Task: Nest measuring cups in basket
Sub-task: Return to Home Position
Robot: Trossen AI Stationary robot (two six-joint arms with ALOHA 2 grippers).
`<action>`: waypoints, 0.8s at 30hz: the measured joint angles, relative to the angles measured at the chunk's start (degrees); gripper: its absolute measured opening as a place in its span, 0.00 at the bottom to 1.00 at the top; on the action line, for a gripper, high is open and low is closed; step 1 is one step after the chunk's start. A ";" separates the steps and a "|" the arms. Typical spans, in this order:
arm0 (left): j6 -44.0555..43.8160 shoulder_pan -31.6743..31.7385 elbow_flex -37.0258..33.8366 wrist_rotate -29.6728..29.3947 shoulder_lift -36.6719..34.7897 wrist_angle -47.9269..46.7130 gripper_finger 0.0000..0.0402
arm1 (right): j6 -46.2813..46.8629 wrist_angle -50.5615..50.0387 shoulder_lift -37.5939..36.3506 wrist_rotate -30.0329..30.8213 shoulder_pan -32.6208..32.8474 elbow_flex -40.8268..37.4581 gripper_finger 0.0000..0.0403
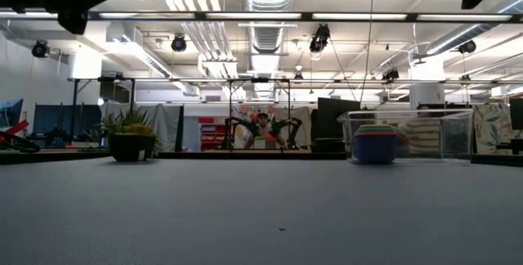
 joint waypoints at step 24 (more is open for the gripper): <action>-2.29 0.11 -16.34 1.96 0.00 17.65 0.01 | 6.70 17.08 -1.87 -0.43 0.02 -21.01 0.02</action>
